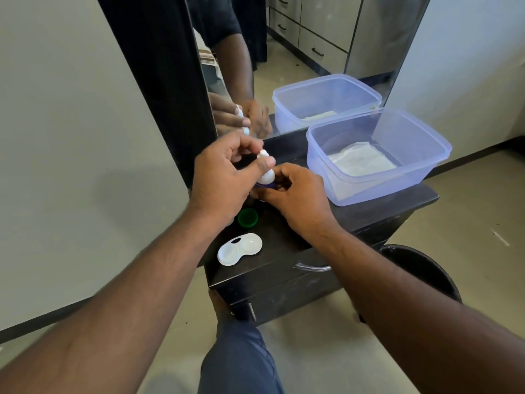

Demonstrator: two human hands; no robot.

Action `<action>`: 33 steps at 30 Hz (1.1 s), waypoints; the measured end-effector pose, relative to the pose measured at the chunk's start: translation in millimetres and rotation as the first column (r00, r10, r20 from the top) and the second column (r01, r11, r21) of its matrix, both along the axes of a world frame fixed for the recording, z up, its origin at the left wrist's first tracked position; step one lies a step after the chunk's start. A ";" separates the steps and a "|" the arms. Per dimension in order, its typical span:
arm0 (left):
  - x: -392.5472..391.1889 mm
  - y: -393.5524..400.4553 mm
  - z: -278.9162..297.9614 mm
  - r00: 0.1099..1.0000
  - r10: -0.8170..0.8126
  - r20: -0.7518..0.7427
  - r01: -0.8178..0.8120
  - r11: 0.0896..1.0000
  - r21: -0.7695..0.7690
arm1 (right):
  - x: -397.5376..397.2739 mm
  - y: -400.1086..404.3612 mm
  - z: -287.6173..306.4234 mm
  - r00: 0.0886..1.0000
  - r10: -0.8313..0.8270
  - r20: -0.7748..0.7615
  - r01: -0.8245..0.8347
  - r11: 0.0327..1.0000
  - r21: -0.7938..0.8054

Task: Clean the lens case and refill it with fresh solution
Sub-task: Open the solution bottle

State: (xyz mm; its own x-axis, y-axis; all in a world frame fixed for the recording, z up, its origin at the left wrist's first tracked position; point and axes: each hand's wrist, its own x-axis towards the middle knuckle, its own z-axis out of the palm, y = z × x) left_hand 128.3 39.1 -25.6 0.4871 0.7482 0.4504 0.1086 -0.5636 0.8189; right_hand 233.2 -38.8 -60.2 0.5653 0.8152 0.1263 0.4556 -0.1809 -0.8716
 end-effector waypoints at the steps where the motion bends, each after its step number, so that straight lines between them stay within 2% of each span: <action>1: 0.1 0.2 2.0 0.999 0.018 0.042 -0.018 1.000 -0.014 | -0.1 0.1 -0.3 1.000 0.003 0.001 -0.003 1.000 0.001; 3: -1.1 3.6 6.1 0.991 0.056 0.123 -0.052 0.998 -0.038 | 0.1 0.4 -2.6 1.000 0.001 -0.004 -0.001 1.000 0.010; 5: -8.6 7.4 4.9 0.994 0.026 0.108 -0.016 0.995 -0.098 | 0.5 -0.2 -4.9 0.999 0.001 -0.041 0.000 0.999 0.045; 7: -21.4 12.2 -5.1 0.998 -0.043 -0.050 0.035 0.986 -0.161 | 0.9 -2.4 -5.3 0.996 0.019 -0.083 -0.009 0.994 0.109; 10: -39.4 19.9 -21.1 0.952 -0.043 -0.302 0.008 0.993 -0.117 | 2.5 -4.8 -5.6 0.987 0.063 -0.146 -0.030 0.975 0.220; 14: -44.9 29.3 -19.8 0.926 0.004 -0.378 -0.044 0.994 -0.096 | 3.4 -7.7 -5.0 0.974 0.122 -0.190 -0.066 0.959 0.276; 19: -44.6 34.4 -22.8 0.865 0.013 -0.501 -0.017 1.000 -0.003 | 1.1 -16.8 3.8 0.951 0.241 -0.193 -0.178 0.939 0.296; 22: -52.9 33.0 -23.0 0.900 0.043 -0.433 -0.053 0.999 -0.009 | 2.4 -18.7 6.0 0.872 0.309 -0.380 -0.143 0.903 0.406; 26: -87.4 5.7 -23.5 0.952 0.172 -0.254 -0.181 0.983 -0.013 | 2.3 -22.5 -0.4 0.688 0.401 -0.605 -0.091 0.874 0.477; 30: -114.5 -37.1 -38.1 0.962 0.092 -0.257 -0.133 0.980 -0.150 | -1.9 -24.2 -4.3 0.537 0.518 -0.666 -0.125 0.829 0.545; 33: -114.5 -53.6 -51.2 0.958 0.097 -0.270 -0.141 0.979 -0.149 | -6.1 -22.1 -4.2 0.466 0.560 -0.685 -0.137 0.811 0.569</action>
